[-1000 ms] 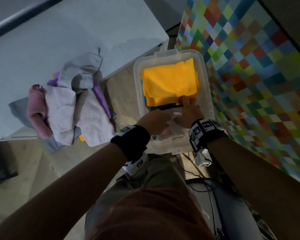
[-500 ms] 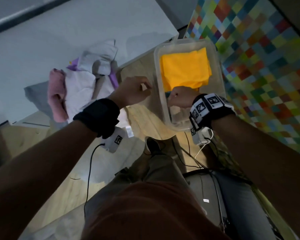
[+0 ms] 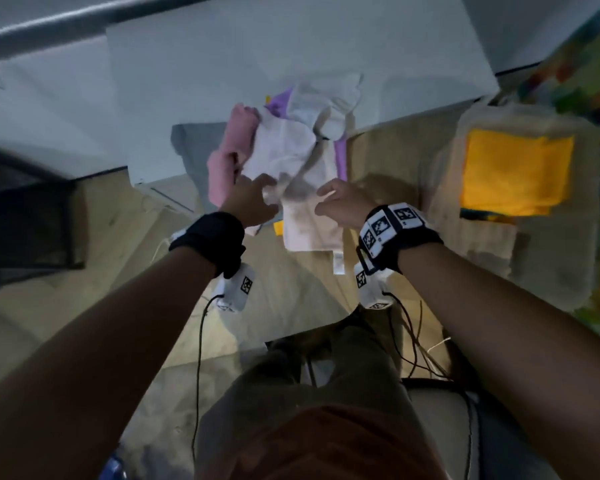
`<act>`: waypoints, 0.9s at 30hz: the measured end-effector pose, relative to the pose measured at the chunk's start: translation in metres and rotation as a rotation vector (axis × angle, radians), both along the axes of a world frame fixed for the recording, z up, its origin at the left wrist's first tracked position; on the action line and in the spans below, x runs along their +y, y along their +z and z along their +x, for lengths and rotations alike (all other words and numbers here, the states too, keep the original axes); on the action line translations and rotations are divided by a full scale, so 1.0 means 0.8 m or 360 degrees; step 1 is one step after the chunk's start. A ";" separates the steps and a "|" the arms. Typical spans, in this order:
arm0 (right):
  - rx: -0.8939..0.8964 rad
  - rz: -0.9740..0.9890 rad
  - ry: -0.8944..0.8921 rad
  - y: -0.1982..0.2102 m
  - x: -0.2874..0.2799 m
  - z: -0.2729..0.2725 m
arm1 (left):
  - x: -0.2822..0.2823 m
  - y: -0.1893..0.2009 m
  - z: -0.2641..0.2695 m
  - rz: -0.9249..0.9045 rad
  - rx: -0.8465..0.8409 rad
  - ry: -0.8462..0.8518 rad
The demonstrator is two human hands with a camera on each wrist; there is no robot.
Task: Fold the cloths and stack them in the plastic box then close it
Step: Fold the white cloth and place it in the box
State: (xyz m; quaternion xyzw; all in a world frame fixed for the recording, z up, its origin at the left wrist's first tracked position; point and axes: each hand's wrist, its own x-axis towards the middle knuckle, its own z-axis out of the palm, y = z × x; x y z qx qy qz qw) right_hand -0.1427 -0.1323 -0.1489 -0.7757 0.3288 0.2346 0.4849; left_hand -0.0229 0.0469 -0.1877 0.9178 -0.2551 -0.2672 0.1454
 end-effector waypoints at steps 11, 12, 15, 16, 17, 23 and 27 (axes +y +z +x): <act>-0.0132 0.0242 -0.0377 -0.082 0.030 0.087 | -0.029 -0.065 0.011 -0.0396 -0.0047 0.0384; -0.0170 0.0247 -0.0437 -0.090 0.027 0.092 | -0.029 -0.065 0.011 -0.0461 -0.0055 0.0392; -0.0279 0.0207 -0.0515 -0.104 0.019 0.106 | -0.024 -0.063 0.015 -0.0492 -0.0116 0.0459; -0.0295 0.0181 -0.0535 -0.086 0.023 0.105 | -0.021 -0.060 0.014 -0.0479 -0.0134 0.0464; -0.0307 0.0174 -0.0551 -0.063 0.028 0.103 | -0.019 -0.057 0.013 -0.0459 -0.0187 0.0441; -0.0624 0.0329 -0.0708 0.009 0.034 0.074 | -0.023 0.014 -0.025 -0.0606 -0.0308 0.0245; -0.0883 0.0268 -0.0671 0.040 0.029 0.047 | -0.011 0.086 -0.070 -0.0841 -0.0183 0.0436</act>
